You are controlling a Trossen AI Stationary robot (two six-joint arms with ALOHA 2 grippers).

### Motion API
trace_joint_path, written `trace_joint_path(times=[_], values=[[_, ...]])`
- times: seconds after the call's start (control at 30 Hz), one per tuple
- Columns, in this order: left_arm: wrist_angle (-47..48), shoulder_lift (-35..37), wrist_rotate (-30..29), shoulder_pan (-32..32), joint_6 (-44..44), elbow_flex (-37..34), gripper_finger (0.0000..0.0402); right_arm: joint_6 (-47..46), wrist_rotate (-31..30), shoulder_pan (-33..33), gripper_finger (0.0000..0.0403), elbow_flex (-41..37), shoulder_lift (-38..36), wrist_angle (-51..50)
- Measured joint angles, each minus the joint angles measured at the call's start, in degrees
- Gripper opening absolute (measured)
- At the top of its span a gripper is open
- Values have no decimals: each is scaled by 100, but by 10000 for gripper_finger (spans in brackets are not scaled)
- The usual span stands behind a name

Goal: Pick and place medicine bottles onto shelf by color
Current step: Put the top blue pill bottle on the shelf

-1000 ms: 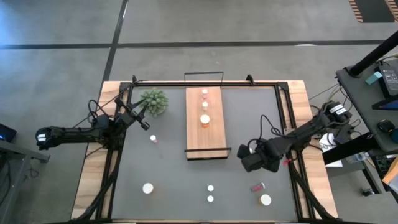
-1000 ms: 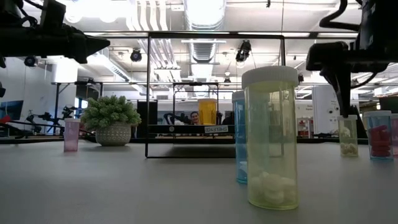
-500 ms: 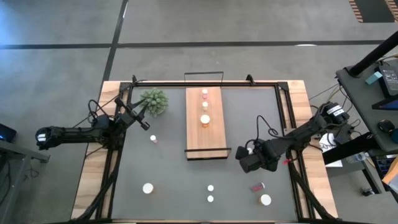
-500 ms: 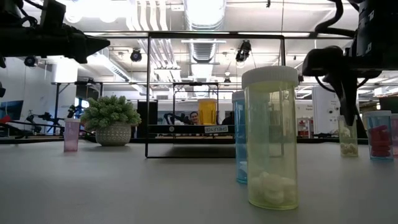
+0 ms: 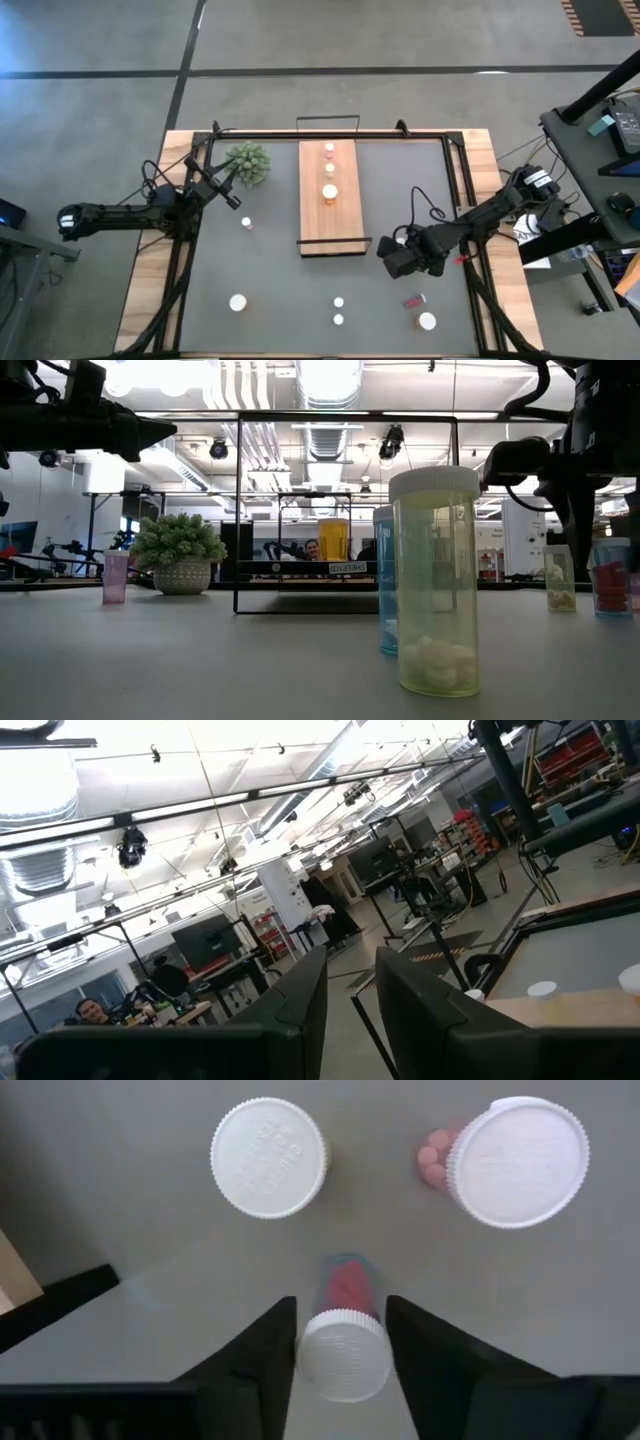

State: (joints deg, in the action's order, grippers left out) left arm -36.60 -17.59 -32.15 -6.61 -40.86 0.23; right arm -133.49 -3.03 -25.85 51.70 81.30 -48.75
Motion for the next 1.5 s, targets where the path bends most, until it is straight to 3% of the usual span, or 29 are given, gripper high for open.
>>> trace_joint_path(times=[0.2,0.4,0.7,0.97,1.2,1.5], values=[[0,0,0,-1,0,1,72,2,2,0,111,0,0,-2],[0,-2,1,-1,0,2,72,2,4,0,117,86,-11,-71],[0,-2,-1,1,0,2,72,98,0,247,111,871,-13,-1237],[0,-1,0,1,0,1,72,1239,-417,893,110,1701,-17,-2176],[0,-2,0,0,0,2,72,2095,-450,1696,110,1977,53,-2208],[0,1,-1,2,0,2,72,2949,-442,2440,109,2862,938,-2168]])
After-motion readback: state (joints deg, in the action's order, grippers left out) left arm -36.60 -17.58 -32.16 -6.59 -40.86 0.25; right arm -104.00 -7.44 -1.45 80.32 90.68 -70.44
